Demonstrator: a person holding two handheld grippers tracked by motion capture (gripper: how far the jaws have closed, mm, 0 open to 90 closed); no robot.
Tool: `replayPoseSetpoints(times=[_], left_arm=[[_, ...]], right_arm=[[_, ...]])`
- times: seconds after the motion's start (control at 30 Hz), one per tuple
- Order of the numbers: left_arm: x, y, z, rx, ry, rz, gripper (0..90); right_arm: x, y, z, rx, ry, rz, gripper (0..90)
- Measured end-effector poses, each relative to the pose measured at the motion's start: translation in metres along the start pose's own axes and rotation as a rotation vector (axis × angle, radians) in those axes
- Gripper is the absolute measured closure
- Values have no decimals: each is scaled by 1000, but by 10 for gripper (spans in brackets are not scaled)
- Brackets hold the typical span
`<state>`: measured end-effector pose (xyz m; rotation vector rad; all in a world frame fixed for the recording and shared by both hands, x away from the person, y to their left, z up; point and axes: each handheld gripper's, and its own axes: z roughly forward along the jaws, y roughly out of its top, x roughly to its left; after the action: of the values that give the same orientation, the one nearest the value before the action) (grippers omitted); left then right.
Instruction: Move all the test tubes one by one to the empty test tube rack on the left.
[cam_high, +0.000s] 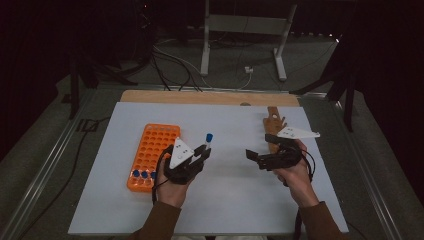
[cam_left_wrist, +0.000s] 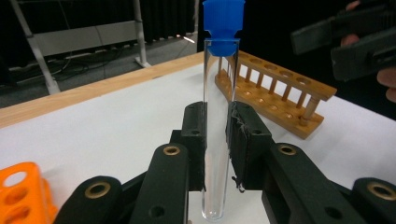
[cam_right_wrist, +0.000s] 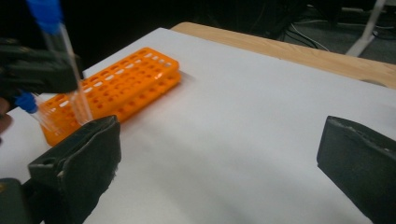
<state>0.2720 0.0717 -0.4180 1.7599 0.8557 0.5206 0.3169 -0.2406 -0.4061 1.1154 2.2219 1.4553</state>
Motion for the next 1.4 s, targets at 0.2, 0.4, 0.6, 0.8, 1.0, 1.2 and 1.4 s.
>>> replayPoseSetpoints(times=[0.2, 0.4, 0.6, 0.8, 1.0, 1.2, 1.4], left_arm=[[10, 1, -11, -26, -3, -40, 779], [19, 2, -21, -26, 12, -46, 779], [27, 2, -35, -41, 28, -44, 778], [40, 0, -51, -54, 53, -47, 779], [52, -1, -67, -73, 83, -42, 779], [65, -3, -81, -95, 116, -40, 779], [77, -10, -93, -107, 150, -39, 778]], right_arm=[[-8, -4, -4, 6, -29, 11, 0], [-15, -10, -8, 3, -40, 25, 0], [-20, -15, -10, 1, -45, 36, 0], [-26, -18, -14, -14, -53, 45, 0], [-30, -18, -18, -20, -62, 55, 0], [-32, -19, -19, -23, -63, 59, 0], [-32, -18, -20, -26, -60, 57, 0]])
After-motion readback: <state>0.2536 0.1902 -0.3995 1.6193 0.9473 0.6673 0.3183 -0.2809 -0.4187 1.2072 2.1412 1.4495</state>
